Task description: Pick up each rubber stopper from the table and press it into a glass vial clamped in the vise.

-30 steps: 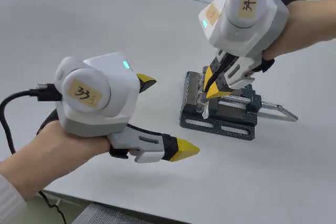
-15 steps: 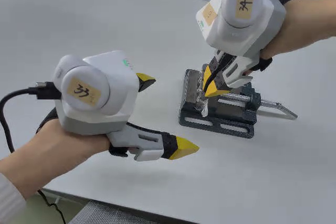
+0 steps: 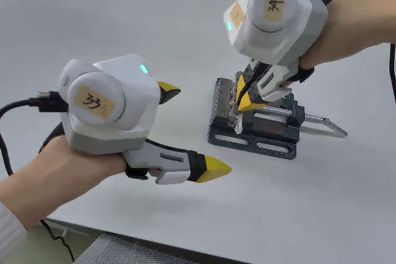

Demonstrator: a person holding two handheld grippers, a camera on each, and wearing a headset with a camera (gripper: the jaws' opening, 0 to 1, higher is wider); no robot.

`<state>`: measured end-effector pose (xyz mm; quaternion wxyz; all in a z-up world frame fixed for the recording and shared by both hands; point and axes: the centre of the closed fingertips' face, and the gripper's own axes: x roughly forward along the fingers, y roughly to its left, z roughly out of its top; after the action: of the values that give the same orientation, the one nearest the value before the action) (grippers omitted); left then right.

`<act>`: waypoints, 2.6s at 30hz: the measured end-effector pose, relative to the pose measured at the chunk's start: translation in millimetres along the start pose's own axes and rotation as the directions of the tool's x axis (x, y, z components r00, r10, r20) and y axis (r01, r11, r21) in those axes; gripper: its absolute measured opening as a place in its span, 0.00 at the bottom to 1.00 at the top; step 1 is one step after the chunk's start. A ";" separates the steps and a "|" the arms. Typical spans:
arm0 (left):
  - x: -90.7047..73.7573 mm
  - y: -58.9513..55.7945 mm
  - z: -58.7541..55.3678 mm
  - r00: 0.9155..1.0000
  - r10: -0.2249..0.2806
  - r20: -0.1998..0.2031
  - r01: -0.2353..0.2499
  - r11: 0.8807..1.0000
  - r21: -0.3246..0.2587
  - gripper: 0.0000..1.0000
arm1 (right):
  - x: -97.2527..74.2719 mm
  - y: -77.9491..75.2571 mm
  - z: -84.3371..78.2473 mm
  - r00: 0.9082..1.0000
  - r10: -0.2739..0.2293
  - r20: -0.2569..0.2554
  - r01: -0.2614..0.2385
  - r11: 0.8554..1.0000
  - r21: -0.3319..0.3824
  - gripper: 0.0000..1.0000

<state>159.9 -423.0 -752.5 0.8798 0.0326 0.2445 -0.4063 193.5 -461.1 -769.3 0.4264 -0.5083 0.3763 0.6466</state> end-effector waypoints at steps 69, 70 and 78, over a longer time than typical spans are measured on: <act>0.5 4.0 0.9 1.000 0.017 0.008 -0.016 1.000 -0.014 0.85 | 3.5 0.7 3.9 0.996 -0.032 -0.081 0.037 0.998 0.053 0.00; 0.4 3.5 1.7 1.000 0.017 0.010 -0.016 1.000 -0.013 0.85 | 3.6 0.6 3.7 0.996 -0.029 -0.084 0.034 0.997 0.068 0.00; -1.1 4.9 2.0 1.000 0.023 0.015 -0.023 1.000 -0.015 0.84 | 3.2 -0.6 2.5 0.998 0.003 -0.062 0.005 0.992 0.126 0.00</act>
<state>163.6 -419.5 -751.0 0.8864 0.0257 0.2404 -0.3947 192.8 -458.0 -771.9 0.4462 -0.5005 0.4293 0.6051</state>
